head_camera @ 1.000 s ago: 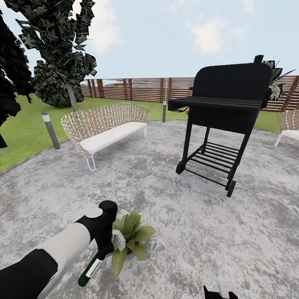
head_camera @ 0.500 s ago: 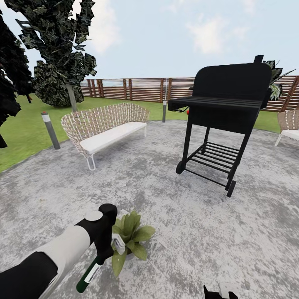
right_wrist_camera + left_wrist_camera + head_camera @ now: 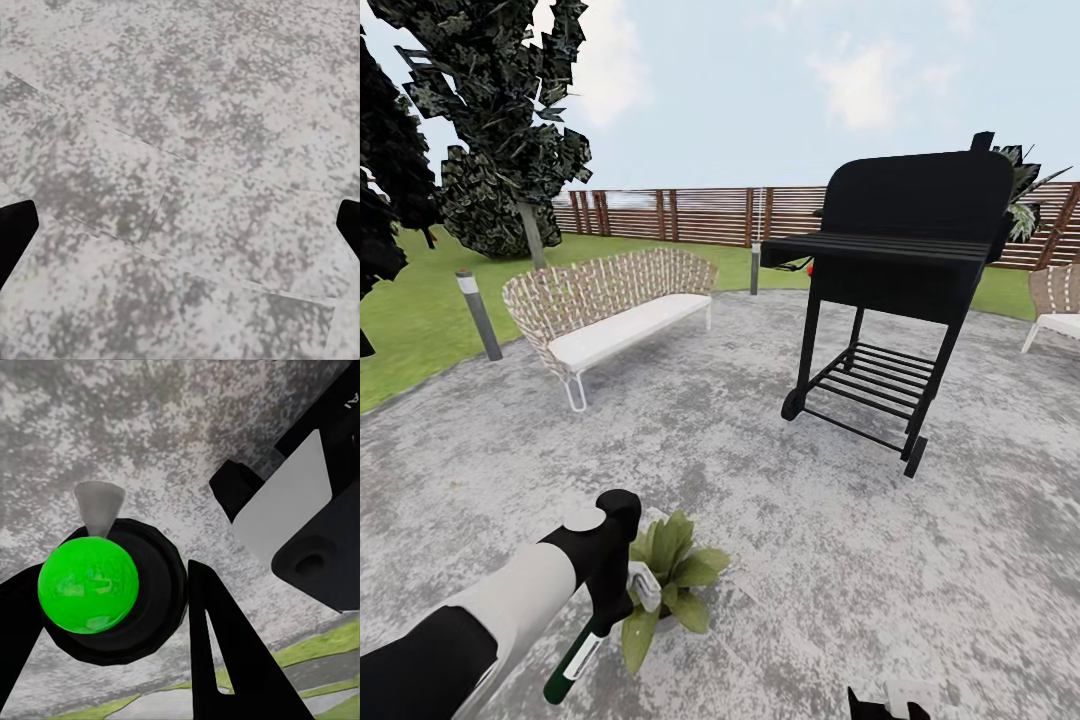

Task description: Pick up the pesticide atomizer in the garden and spray insectifuge to fully cover both potted plants in the garden.

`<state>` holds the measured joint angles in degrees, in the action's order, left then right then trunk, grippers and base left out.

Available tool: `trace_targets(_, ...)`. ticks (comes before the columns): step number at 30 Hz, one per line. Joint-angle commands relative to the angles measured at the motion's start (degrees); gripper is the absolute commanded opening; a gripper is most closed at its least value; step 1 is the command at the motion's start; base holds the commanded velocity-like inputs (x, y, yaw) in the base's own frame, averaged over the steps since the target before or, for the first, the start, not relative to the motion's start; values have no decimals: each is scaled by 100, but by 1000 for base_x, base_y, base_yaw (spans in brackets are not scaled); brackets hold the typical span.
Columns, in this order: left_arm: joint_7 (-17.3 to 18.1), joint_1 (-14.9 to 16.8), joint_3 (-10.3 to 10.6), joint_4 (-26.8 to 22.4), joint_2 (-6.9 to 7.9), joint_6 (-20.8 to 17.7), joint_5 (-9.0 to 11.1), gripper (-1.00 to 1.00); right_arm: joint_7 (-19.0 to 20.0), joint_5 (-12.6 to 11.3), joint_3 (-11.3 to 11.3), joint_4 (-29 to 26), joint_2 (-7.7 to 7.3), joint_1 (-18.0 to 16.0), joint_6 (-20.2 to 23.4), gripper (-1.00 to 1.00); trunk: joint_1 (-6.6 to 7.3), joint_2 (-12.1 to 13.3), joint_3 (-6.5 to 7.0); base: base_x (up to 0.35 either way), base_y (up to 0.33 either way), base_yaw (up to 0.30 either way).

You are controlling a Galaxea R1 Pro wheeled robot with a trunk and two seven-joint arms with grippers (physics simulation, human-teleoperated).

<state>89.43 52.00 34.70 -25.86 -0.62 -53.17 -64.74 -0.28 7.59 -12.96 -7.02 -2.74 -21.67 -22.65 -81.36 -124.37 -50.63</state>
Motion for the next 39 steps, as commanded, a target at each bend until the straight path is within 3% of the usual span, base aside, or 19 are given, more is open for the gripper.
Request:
trace_targets(1,57,3,12,-10,4,-59,-47,-100,-1,59,-48,7,4,-4,-20,100,1,-2,-5,0,0,0)
trace_targets(9,57,3,16,14,9,-62,-47,-100,-2,58,-48,7,2,-4,-20,100,1,-2,-5,0,-16,0)
trace_targets(22,57,3,9,-1,26,-62,-47,-100,11,65,-48,8,2,-4,-20,100,1,-2,-5,0,-181,2)
trace_targets(27,57,3,13,13,27,-70,-54,-100,11,67,-46,8,2,-4,-20,100,1,-2,-5,0,-9,197)
trace_targets(31,57,-3,11,42,46,-298,-5,-100,11,67,-43,8,2,-4,-20,100,1,-2,-5,0,-1,169)
trace_targets(39,57,-288,-72,46,13,-397,42,-100,11,67,-41,8,2,-4,-20,100,1,-2,-5,0,0,14)
